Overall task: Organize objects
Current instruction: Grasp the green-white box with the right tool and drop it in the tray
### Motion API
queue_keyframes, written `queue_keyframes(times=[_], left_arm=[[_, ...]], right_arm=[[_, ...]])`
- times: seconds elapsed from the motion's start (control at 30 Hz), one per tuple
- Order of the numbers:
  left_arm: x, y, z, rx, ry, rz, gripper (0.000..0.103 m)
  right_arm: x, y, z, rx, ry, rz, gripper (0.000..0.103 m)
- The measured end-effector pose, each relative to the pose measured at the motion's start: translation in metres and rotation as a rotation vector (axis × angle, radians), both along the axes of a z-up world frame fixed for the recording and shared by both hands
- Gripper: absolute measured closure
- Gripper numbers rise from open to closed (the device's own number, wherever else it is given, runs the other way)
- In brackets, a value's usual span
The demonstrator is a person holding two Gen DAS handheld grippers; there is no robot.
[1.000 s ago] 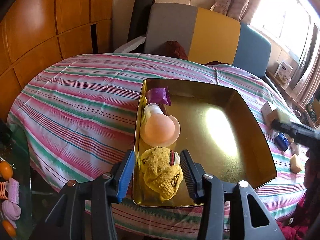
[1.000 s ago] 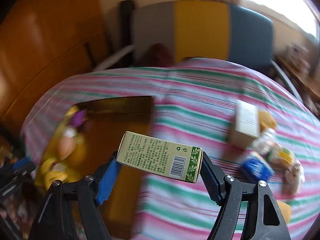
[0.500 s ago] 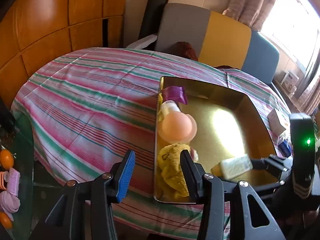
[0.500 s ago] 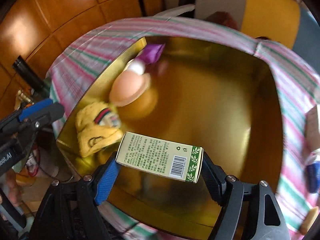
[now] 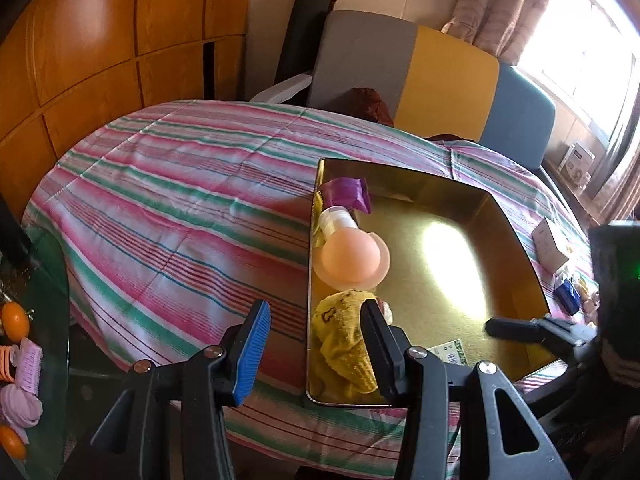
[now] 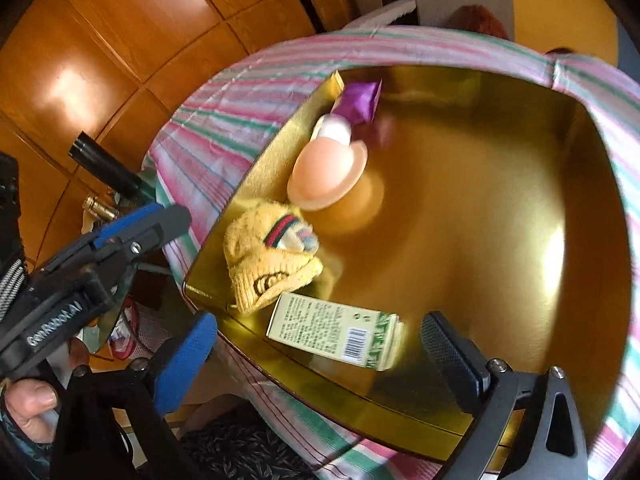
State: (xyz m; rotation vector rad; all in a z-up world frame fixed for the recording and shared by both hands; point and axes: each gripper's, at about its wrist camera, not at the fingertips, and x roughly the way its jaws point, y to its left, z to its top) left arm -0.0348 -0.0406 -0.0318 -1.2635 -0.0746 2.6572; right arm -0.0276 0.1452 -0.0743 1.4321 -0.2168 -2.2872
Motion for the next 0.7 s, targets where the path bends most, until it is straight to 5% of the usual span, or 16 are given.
queue_keyframes(times=[0.33,0.7], left_arm=[[0.004,0.023,0.007,-0.016,0.011,-0.066,0.056],[0.006,0.072,0.015,-0.049,0.025,-0.184,0.056]], right_arm=[[0.017,0.059,0.034,0.107,0.112,-0.15,0.0],[0.053,0.193,0.053,0.216,0.129,-0.425,0.0]])
